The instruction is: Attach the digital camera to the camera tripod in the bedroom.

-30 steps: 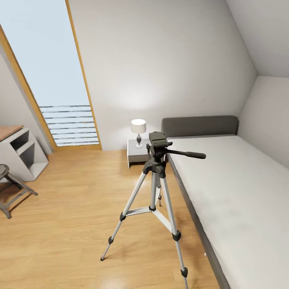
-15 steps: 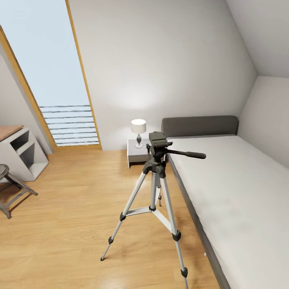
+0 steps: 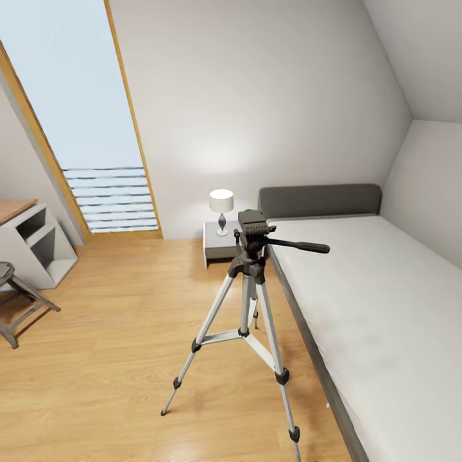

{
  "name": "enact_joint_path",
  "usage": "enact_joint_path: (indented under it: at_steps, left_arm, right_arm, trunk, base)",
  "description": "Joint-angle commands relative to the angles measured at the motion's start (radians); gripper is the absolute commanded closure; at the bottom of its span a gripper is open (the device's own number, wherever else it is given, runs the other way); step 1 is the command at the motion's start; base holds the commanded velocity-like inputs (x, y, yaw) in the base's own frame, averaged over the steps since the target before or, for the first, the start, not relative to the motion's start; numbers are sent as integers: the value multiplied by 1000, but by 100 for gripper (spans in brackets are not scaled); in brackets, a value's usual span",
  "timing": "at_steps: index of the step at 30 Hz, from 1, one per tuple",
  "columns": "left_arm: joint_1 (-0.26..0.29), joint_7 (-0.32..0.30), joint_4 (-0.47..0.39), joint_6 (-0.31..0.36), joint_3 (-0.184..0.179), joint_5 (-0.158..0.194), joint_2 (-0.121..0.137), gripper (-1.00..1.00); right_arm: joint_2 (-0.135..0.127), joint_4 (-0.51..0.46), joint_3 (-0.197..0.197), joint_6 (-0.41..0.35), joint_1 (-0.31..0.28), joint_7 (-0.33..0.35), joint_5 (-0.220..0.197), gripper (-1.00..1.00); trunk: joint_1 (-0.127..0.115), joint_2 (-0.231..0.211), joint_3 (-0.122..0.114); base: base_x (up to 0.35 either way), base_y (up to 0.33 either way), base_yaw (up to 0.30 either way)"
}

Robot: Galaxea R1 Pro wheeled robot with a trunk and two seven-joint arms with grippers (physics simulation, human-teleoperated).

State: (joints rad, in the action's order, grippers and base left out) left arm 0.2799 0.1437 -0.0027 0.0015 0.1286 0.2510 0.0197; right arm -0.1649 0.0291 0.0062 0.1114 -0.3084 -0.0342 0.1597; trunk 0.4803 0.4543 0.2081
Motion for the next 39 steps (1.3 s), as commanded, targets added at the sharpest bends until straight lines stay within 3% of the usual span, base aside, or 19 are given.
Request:
enact_joint_path:
  at_steps: [1, 5, 28, 39]
  left_arm:
    - [0, 2, 0, -6, 8, 4, -1, 100]
    - [0, 1, 1, -18, 8, 18, -1, 100]
    - [0, -7, 1, -20, 7, 21, -2, 100]
    - [0, -7, 1, -20, 7, 21, -1, 100]
  right_arm:
    - [0, 3, 0, 6, -1, -4, 9, -100]
    - [0, 3, 1, 7, -1, -4, 10, -100]
    - [0, 3, 1, 7, -1, -3, 18, -100]
    - [0, 3, 4, 5, -1, -3, 19, -100]
  trunk:
    - [0, 2, 3]
    - [0, 2, 9]
    - [0, 2, 45]
    - [0, 2, 48]
  base:
    - [0, 0, 0]
    - [0, 0, 0]
    - [0, 0, 0]
    - [0, 0, 0]
